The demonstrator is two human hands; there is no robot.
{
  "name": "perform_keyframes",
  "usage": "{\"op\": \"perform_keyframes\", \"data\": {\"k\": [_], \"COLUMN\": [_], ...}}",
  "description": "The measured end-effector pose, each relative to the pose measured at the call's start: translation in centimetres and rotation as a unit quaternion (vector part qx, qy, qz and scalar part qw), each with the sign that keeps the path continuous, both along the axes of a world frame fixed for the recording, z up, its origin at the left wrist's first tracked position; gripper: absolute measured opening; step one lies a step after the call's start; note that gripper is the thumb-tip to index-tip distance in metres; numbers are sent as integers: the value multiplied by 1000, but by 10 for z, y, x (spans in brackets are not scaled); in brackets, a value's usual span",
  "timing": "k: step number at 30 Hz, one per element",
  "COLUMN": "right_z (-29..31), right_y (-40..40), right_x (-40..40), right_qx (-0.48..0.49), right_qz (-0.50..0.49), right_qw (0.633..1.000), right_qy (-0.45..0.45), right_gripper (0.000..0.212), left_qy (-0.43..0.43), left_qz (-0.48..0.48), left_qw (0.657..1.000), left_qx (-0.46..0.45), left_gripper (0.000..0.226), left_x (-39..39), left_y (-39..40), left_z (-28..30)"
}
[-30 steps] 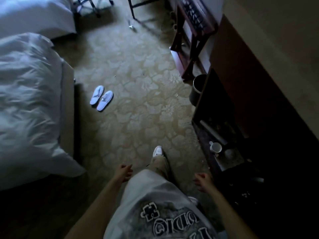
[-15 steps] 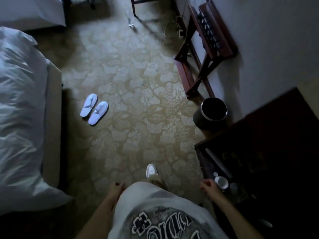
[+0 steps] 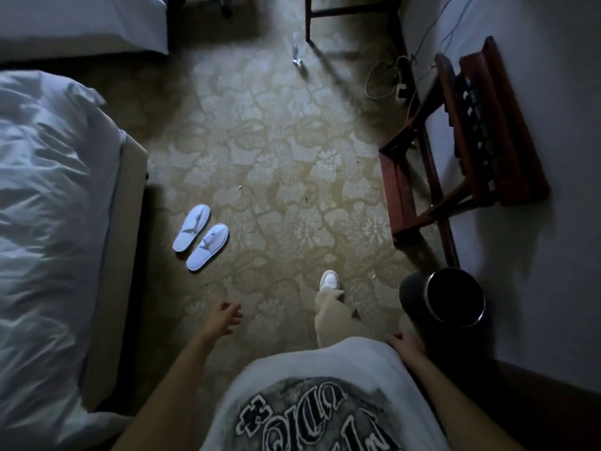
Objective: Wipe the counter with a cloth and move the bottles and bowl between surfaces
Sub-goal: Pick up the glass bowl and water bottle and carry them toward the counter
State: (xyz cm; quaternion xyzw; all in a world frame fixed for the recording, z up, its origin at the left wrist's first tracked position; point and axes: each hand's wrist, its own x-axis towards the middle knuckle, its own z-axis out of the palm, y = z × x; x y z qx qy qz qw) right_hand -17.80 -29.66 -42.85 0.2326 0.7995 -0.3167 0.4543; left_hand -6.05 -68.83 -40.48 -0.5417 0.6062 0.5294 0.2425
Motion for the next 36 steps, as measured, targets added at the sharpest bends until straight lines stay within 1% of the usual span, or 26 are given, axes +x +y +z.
{"op": "perform_keyframes", "data": {"k": [2, 3, 6, 8, 10, 14, 18, 21, 25, 27, 29, 32, 34, 36], "right_z": [9, 14, 26, 39, 38, 21, 14, 22, 27, 28, 26, 23, 14, 14], "right_y": [-43, -65, -130, -170, -202, -253, -292, -320, -381, -417, -459, -521, -566, -613], "right_x": [-65, -98, -206, -268, -320, -405, -464, -499, -582, -629, -685, -771, -841, -910], "right_qx": [-33, -52, -82, -89, -97, -79, -42, -19, -14, -26, -31, -59, -72, -71], "right_qz": [-2, 0, 37, 58, 78, 85, 33, -10, -65, -91, -107, -71, -59, -24], "right_qw": [999, 999, 995, 992, 990, 993, 999, 1000, 998, 995, 994, 996, 996, 997], "right_qy": [6, 14, 49, 69, 65, 35, 11, -8, -21, -16, -10, -14, -9, -3], "right_gripper": [15, 15, 14, 14, 16, 18, 13, 13, 12, 11, 13, 18, 15, 9], "left_qy": [-44, -55, -68, -63, -46, -44, -10, 39, 124, 153, 144, 93, 51, 15], "left_qz": [50, 75, 124, 126, 110, 114, 85, 55, 3, -17, -23, -2, 30, 76], "left_qw": [998, 996, 990, 990, 993, 993, 996, 997, 991, 986, 988, 995, 998, 997], "left_qx": [8, 10, 9, -7, -21, 5, 23, 25, -42, -58, -55, -29, -13, -3], "left_gripper": [21, 23, 16, 13, 14, 19, 31, 29, 15, 18, 20, 18, 18, 20], "left_x": [-14, -23, -71, -109, -148, -235, -365, -475, -631, -690, -738, -790, -819, -843], "left_y": [-11, -17, -46, -68, -91, -161, -266, -339, -430, -467, -498, -530, -554, -573], "left_z": [0, 2, 8, 14, 14, -11, -17, 6, 53, 59, 50, 25, 10, 5]}}
